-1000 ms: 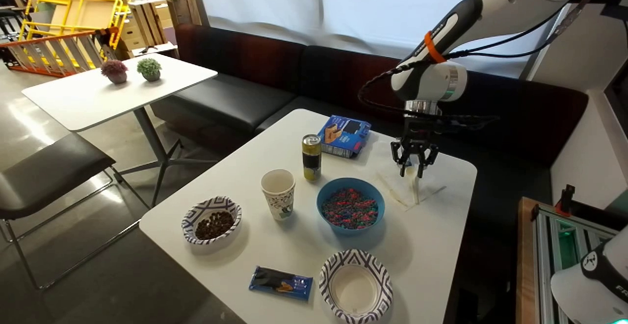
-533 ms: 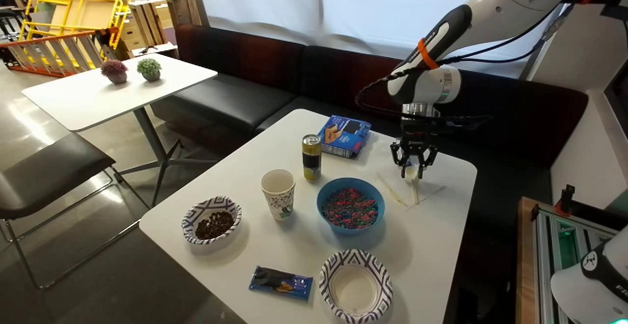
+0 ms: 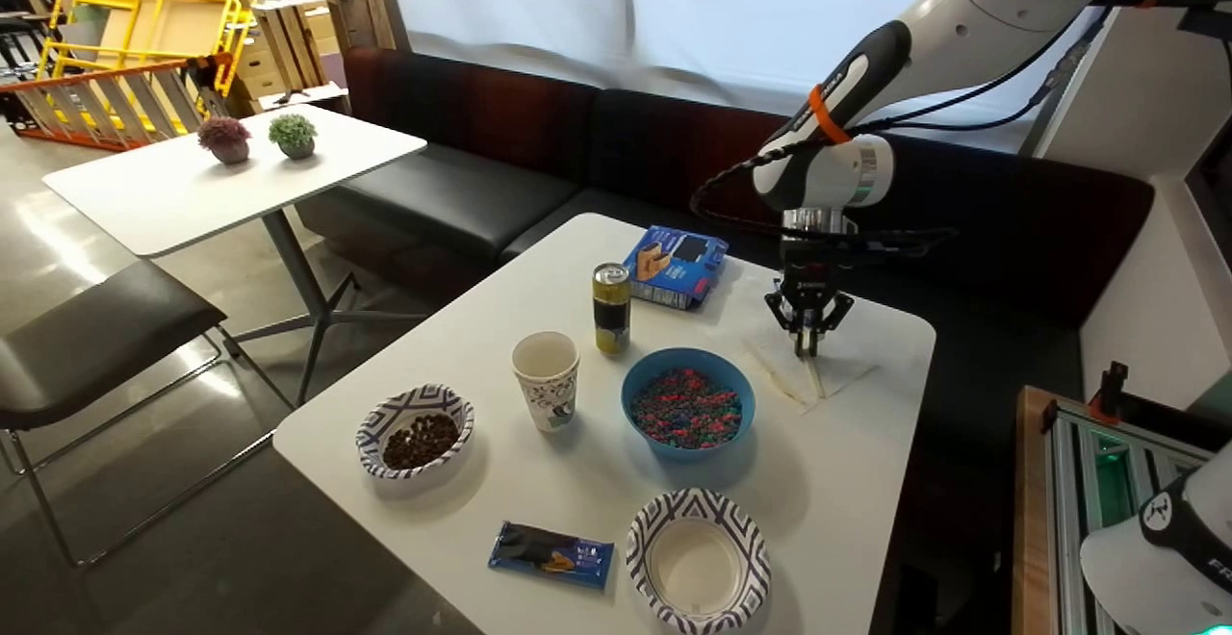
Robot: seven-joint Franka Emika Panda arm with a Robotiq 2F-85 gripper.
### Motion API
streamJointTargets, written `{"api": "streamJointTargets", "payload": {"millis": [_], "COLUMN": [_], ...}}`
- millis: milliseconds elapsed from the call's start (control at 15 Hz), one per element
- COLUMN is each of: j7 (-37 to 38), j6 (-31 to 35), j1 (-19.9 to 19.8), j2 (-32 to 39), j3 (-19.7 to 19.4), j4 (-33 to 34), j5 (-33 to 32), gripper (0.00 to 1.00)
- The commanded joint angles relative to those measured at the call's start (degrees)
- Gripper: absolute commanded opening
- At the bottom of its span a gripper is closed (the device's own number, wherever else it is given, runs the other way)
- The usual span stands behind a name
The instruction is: Move the white spoon to the back left.
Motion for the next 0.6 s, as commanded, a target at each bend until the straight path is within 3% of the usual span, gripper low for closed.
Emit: {"api": "streamJointTargets", "payload": {"millis": [0,200,533], "j7": [1.31,1.17,2.67], "j6": [-0.25,0.38,-2.05], "j1": [0.74,1.36,2.55], "j2": [-2.63,-6.01,-17.75], "j3": [0.06,-0.05,0.98], "j4": [-2.49,-5.55,-12.11], "j5": [-1.30,-1.69,0.80], "gripper": [0.02,0.04,0.04]}}
